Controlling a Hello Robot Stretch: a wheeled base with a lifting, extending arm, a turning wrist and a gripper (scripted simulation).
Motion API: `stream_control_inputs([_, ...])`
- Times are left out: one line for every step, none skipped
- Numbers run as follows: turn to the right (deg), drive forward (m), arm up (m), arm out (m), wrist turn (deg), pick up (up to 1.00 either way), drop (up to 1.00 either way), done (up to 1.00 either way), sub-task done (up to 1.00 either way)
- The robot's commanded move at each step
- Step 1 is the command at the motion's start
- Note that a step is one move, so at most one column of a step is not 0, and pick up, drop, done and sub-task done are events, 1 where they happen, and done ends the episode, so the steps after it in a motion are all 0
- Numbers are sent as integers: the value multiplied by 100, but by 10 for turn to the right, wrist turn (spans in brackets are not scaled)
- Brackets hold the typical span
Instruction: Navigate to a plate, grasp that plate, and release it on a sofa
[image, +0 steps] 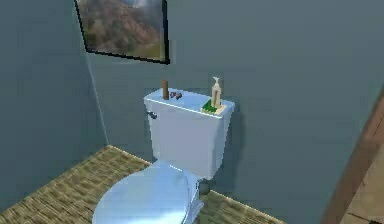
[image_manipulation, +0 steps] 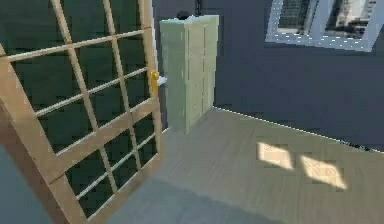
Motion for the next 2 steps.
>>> stream_control_inputs([-450,0,0,0,0,0,0,0,0])
stream_control_inputs([-450,0,0,0,0,0,0,0,0])
